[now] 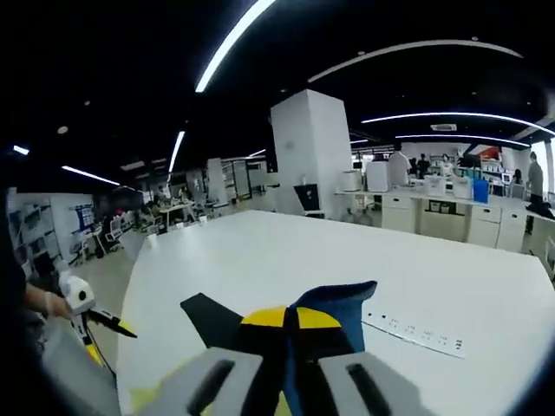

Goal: Fold the garment on the visible template until the final outline fits inside the template.

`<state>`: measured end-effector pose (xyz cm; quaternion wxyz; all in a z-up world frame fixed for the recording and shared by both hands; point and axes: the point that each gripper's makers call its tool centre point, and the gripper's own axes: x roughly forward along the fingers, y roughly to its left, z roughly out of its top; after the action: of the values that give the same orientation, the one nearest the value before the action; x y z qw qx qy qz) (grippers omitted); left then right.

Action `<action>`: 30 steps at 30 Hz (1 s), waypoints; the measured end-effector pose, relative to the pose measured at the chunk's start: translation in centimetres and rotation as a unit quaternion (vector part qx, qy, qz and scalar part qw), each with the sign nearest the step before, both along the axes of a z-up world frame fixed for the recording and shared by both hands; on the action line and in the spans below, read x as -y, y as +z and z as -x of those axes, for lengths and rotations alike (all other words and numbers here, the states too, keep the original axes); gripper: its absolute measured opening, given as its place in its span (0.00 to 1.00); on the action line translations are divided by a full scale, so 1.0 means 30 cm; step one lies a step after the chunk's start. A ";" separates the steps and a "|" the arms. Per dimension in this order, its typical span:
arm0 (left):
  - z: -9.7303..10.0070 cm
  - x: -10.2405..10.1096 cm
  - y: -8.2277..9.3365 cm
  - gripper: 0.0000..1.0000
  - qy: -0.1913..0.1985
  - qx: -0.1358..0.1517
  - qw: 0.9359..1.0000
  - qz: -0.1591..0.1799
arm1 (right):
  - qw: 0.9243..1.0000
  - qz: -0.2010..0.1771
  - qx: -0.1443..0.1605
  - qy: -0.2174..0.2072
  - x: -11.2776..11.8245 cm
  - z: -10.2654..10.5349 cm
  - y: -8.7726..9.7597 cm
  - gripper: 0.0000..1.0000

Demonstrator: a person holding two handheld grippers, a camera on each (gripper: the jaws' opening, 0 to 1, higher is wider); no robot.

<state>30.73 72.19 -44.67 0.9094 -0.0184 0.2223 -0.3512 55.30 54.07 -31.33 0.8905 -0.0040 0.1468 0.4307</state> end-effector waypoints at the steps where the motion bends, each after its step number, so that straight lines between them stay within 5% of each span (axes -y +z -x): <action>1: 0.000 0.001 0.000 0.70 -0.001 0.000 1.000 0.000 | 1.000 -0.001 -0.003 0.004 -0.016 0.003 -0.008 0.00; 16: 0.003 -0.012 -0.007 0.68 0.002 -0.005 1.000 0.005 | 0.995 0.021 -0.049 0.085 -0.260 0.066 -0.198 0.00; 30: 0.004 -0.014 -0.033 0.67 0.013 -0.016 1.000 0.017 | 0.985 0.070 -0.122 0.096 -0.414 0.103 -0.548 0.00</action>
<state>30.62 72.61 -45.67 0.9099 -0.0423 0.2304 -0.3424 52.22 66.50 -47.78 0.8177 -0.0279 0.2833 0.5003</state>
